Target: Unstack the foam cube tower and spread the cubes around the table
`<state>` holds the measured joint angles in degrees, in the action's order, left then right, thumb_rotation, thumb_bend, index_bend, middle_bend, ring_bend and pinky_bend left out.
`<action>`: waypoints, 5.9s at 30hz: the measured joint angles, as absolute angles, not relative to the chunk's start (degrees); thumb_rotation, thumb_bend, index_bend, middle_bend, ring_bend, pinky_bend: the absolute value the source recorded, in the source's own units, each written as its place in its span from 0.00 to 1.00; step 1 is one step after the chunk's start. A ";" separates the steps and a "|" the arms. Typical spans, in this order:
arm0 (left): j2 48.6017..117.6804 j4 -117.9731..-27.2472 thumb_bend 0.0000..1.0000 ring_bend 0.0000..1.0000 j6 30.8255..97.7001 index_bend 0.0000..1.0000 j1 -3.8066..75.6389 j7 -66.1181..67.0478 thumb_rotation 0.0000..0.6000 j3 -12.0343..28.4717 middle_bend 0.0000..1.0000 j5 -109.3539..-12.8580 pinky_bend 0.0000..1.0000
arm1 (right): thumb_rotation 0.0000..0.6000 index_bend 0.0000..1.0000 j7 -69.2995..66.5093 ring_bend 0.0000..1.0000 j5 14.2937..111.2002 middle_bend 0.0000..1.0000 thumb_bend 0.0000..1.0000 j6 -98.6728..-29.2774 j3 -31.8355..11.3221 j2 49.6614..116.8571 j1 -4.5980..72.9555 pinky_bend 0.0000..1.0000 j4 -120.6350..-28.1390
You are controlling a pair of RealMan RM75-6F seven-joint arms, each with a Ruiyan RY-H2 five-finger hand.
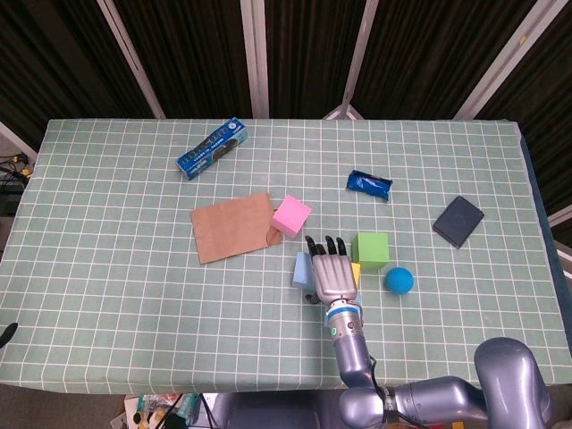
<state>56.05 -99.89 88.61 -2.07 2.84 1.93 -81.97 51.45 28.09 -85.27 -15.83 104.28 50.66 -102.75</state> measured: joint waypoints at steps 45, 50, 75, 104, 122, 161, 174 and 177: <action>55.01 -99.80 0.30 0.00 86.53 0.12 -1.29 0.95 1.00 1.43 0.00 -82.09 0.02 | 1.00 0.14 54.29 0.37 39.80 0.61 0.19 -87.35 -23.34 125.45 55.20 0.00 -91.04; 55.13 -99.85 0.30 0.00 85.60 0.12 -0.89 1.59 1.00 1.48 0.00 -81.47 0.02 | 1.00 0.14 52.91 0.28 38.77 0.45 0.19 -85.00 -27.61 129.25 58.07 0.00 -84.67; 55.35 -100.26 0.30 0.00 86.33 0.12 -1.13 2.21 1.00 2.09 0.00 -79.71 0.02 | 1.00 0.00 52.13 0.06 37.44 0.08 0.13 -88.17 -26.41 112.59 51.79 0.00 -106.77; 55.22 -100.51 0.30 0.00 86.79 0.12 -1.38 1.79 1.00 1.70 0.00 -80.70 0.02 | 1.00 0.00 44.69 0.06 39.27 0.16 0.13 -81.36 -7.05 81.09 34.34 0.00 -128.70; 54.85 -100.29 0.31 0.00 87.13 0.12 -1.59 0.76 1.00 1.70 0.00 -80.97 0.02 | 1.00 0.00 50.15 0.06 35.19 0.21 0.13 -85.12 -5.92 86.33 36.06 0.00 -124.67; 54.65 -100.41 0.31 0.00 87.37 0.12 -1.85 0.38 1.00 1.66 0.00 -81.03 0.02 | 1.00 0.00 55.34 0.14 21.68 0.30 0.13 -82.40 -5.17 83.18 40.50 0.00 -126.36; 54.31 -100.21 0.31 0.00 87.11 0.12 -1.77 -0.49 1.00 1.59 0.00 -81.31 0.02 | 1.00 0.00 52.35 0.27 21.93 0.45 0.13 -81.28 -6.06 87.45 41.62 0.00 -124.46; 54.30 -100.16 0.30 0.00 87.00 0.12 -1.72 -0.58 1.00 1.57 0.00 -81.33 0.02 | 1.00 0.00 51.91 0.27 23.67 0.45 0.13 -82.44 -5.96 88.25 41.62 0.00 -125.27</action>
<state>54.30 -100.16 87.00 -1.72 -0.58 1.57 -81.33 51.91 23.67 -82.44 -5.96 88.25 41.62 -125.27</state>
